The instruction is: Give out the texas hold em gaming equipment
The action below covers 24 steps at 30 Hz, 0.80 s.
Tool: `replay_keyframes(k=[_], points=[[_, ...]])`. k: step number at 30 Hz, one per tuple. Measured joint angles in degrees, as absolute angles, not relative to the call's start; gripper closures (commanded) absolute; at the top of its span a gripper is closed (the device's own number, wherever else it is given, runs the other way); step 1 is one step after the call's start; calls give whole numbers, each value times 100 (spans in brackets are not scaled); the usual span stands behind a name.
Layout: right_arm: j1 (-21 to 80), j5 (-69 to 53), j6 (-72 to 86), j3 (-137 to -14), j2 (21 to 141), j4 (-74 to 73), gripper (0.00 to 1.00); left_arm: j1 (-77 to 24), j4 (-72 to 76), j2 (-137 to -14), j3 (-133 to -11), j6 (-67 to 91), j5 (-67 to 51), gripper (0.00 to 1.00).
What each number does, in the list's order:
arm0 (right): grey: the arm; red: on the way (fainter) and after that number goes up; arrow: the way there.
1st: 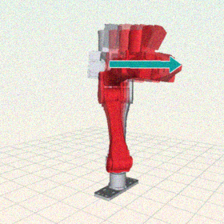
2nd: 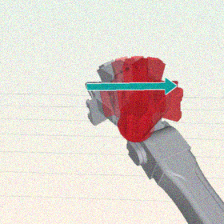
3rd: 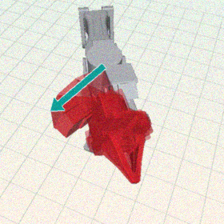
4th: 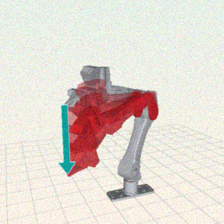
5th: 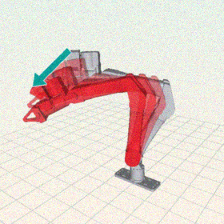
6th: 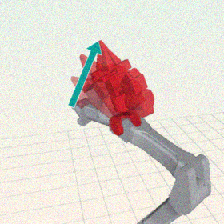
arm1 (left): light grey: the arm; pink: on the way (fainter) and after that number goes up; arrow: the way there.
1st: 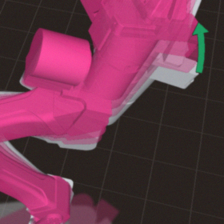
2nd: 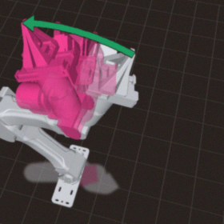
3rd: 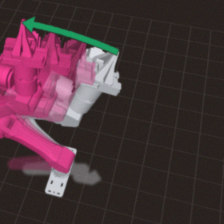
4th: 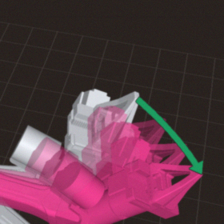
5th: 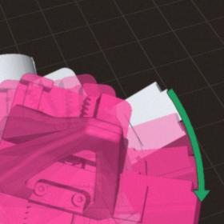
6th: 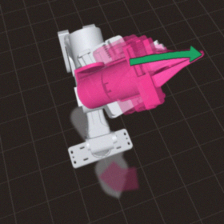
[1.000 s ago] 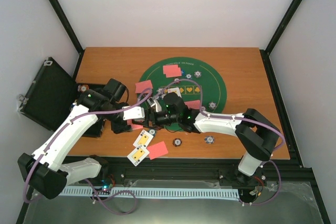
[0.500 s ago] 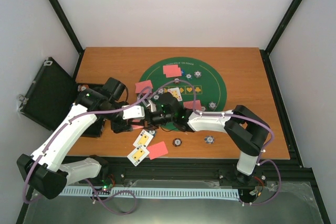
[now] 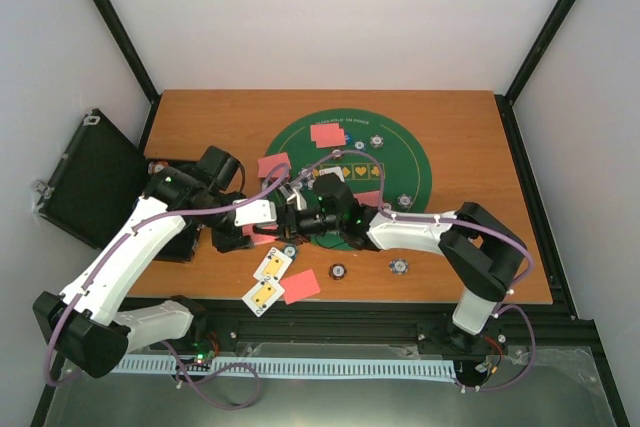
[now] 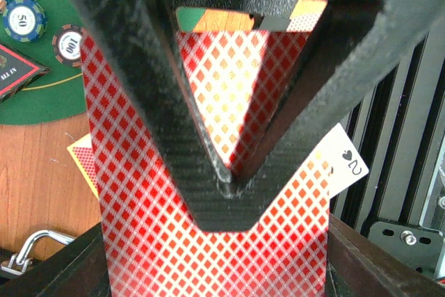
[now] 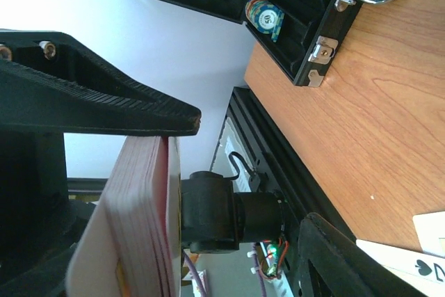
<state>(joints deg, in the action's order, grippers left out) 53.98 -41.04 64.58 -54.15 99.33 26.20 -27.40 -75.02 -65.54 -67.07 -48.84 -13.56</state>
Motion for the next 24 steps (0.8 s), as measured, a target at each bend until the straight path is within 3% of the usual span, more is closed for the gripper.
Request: replay_keyframes(k=[7,15,24], points=[[5312,-3920,6219,-5382,9555,2104,53,-2740,-7507,-6552,-6707,-4886,-1347,83],[5277,-3774,6007,-5406,9286,1697,74,-2740,-7509,-6552,-6707,-4886,-1310,83],[5199,-3607,5767,-5502,9019,1151,84,-2740,-7505,-6552,-6707,-4886,-1232,83]])
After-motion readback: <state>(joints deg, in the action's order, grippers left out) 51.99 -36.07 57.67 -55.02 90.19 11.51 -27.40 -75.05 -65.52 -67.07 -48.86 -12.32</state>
